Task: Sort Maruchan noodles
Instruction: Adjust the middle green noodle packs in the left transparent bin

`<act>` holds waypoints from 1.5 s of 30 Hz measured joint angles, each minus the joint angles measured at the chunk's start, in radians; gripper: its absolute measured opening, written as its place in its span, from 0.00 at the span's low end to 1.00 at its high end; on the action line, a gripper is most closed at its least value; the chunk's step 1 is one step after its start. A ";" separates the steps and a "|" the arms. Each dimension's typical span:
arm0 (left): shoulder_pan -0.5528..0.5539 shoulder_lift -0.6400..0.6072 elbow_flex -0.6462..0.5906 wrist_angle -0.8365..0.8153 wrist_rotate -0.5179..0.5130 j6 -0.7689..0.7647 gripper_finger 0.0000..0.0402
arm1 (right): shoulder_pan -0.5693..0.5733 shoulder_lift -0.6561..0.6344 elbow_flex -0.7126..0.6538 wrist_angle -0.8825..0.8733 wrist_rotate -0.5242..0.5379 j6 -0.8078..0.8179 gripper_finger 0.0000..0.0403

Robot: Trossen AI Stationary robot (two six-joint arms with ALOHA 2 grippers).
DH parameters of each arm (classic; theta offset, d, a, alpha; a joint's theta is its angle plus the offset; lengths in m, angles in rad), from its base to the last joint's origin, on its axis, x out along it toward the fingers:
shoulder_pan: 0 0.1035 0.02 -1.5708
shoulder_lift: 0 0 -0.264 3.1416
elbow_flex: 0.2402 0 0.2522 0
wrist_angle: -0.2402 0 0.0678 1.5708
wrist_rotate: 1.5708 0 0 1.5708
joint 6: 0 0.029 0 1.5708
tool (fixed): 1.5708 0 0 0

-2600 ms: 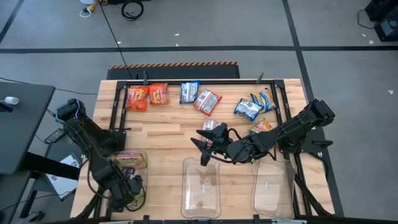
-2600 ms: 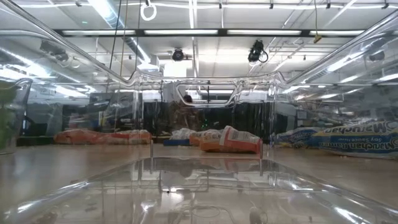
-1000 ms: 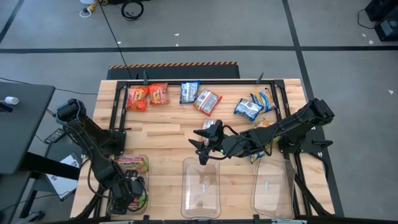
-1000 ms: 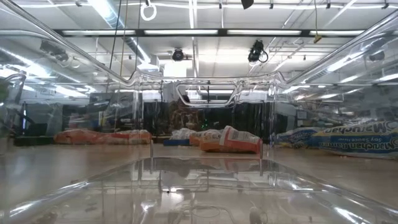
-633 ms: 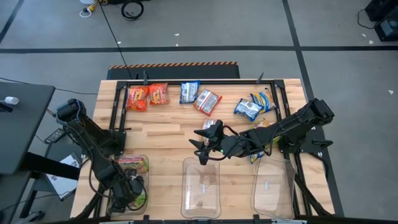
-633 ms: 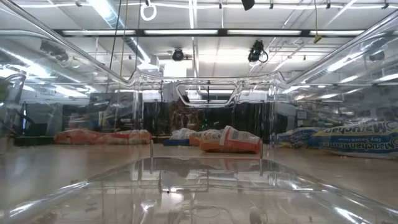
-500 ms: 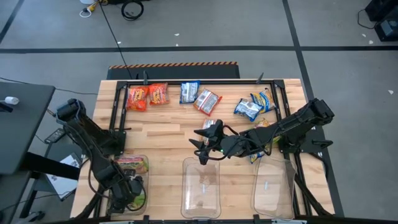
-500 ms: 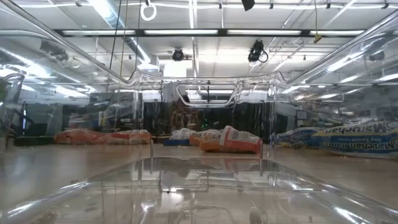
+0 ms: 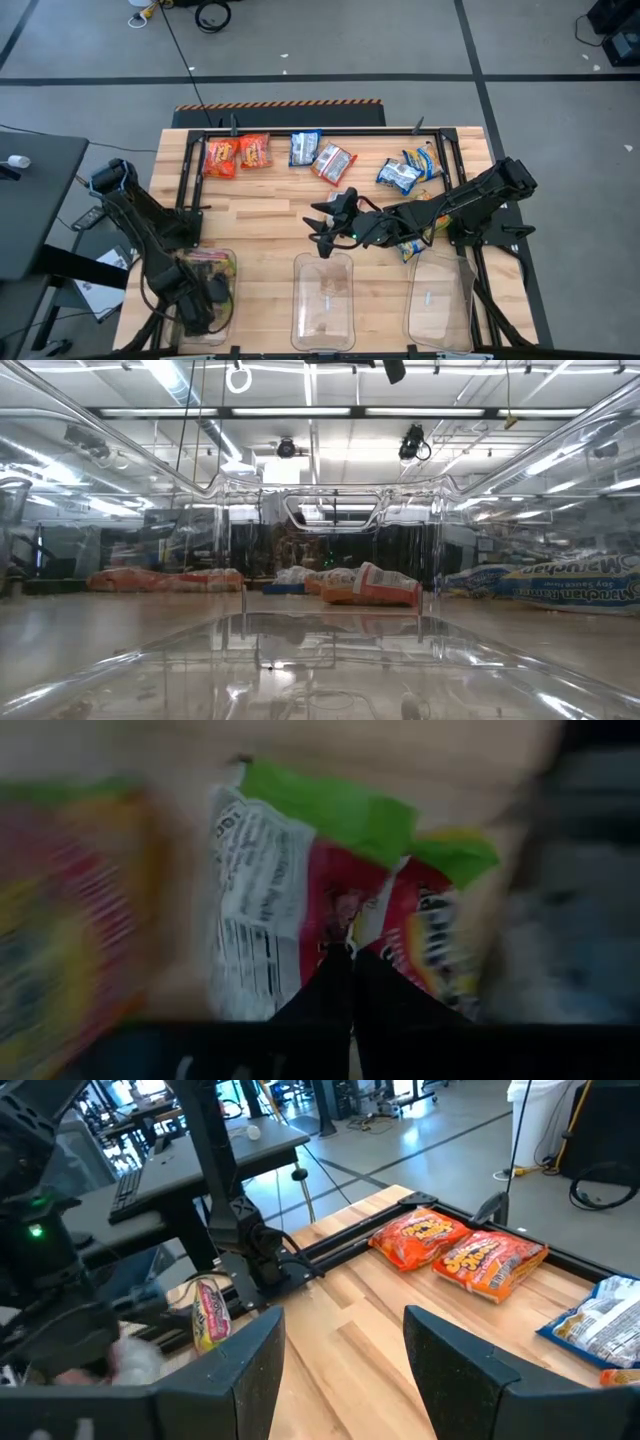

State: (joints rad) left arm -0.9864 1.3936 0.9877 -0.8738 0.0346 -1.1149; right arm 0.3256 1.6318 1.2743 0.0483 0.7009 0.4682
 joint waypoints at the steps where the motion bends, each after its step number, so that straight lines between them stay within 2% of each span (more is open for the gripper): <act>1: 0.000 0.002 -0.005 0.054 0.000 0.005 0.00 | 0.000 0.000 0.000 0.000 -0.008 0.000 0.52; 4: 0.000 0.025 -0.014 0.156 0.032 0.054 0.00 | 0.000 0.000 0.000 0.000 -0.022 0.000 0.52; 9: -0.018 0.060 -0.014 0.186 0.134 0.125 0.03 | -0.002 0.000 0.000 0.000 -0.022 0.000 0.52; 17: -0.051 0.094 -0.014 0.278 0.148 0.128 0.07 | -0.015 0.000 0.000 0.000 -0.092 0.007 0.52; 28: -0.043 0.093 -0.014 0.332 0.217 0.080 0.27 | -0.034 0.000 0.000 0.000 -0.172 0.002 0.52; 36: -0.043 0.092 -0.014 0.333 0.257 0.026 0.34 | -0.033 0.000 0.000 -0.002 -0.181 -0.007 0.52; 42: -0.043 0.092 -0.014 0.332 0.215 0.022 0.35 | -0.031 0.000 0.000 -0.003 -0.182 0.002 0.52; 45: -0.044 0.092 -0.014 0.331 0.177 0.001 0.36 | -0.025 0.000 0.000 -0.016 -0.228 0.027 0.52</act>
State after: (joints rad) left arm -1.0302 1.4857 0.9733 -0.5426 0.2120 -1.1143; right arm 0.3001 1.6318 1.2743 0.0320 0.4727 0.4952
